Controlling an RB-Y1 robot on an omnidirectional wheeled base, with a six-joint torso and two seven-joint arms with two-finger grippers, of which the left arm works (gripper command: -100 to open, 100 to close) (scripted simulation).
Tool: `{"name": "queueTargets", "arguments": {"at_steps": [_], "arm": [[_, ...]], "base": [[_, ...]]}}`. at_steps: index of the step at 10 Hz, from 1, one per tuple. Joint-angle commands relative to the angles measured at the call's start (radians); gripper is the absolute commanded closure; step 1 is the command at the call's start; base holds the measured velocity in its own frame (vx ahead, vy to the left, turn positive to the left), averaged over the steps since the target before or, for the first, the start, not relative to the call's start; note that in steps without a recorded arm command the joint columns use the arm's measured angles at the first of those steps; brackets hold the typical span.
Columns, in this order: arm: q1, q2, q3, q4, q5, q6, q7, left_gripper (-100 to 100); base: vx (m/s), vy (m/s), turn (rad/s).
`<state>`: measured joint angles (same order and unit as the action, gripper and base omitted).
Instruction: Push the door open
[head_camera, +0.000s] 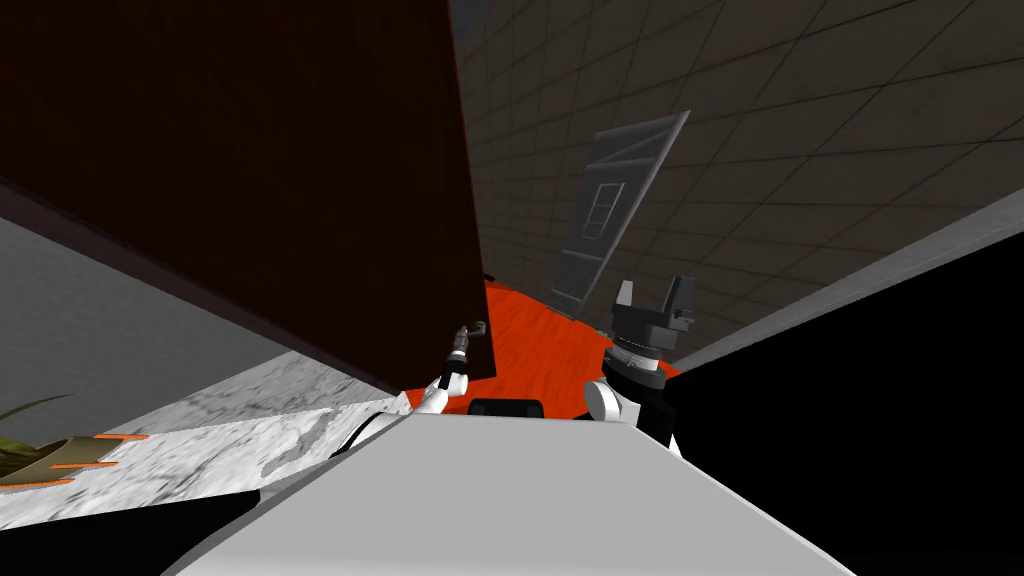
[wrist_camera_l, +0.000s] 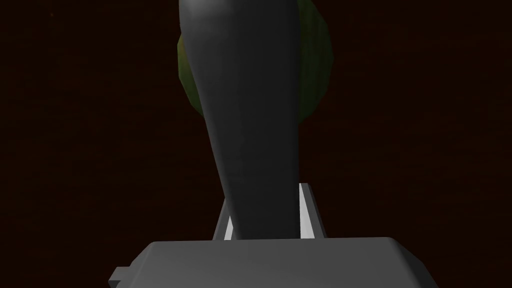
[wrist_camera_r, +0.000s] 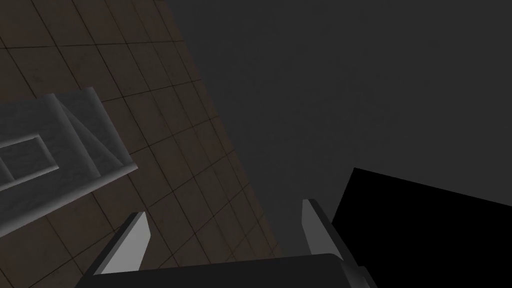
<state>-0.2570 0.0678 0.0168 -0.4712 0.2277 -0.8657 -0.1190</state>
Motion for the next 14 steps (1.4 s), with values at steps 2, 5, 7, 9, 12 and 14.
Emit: {"name": "queueTargets", "arguments": {"at_steps": [2, 5, 7, 9, 12, 14], "arm": [[0.012, 0.003, 0.033, -0.036, 0.017, 0.008, -0.035, 100], [0.010, -0.021, 0.061, -0.035, 0.032, 0.003, -0.069, 100], [0.008, -0.044, 0.082, -0.035, 0.044, 0.000, -0.094, 100], [0.007, -0.064, 0.097, -0.034, 0.052, -0.003, -0.112, 100], [0.005, -0.105, 0.119, -0.034, 0.065, -0.007, -0.138, 100], [0.000, -0.092, 0.130, -0.013, 0.071, -0.021, -0.135, 100]], "base": [[0.126, -0.025, 0.030], [0.193, -0.053, 0.130], [0.197, -0.070, 0.124], [0.226, -0.056, 0.108], [0.166, -0.088, 0.113], [0.063, -0.061, 0.050]]}}
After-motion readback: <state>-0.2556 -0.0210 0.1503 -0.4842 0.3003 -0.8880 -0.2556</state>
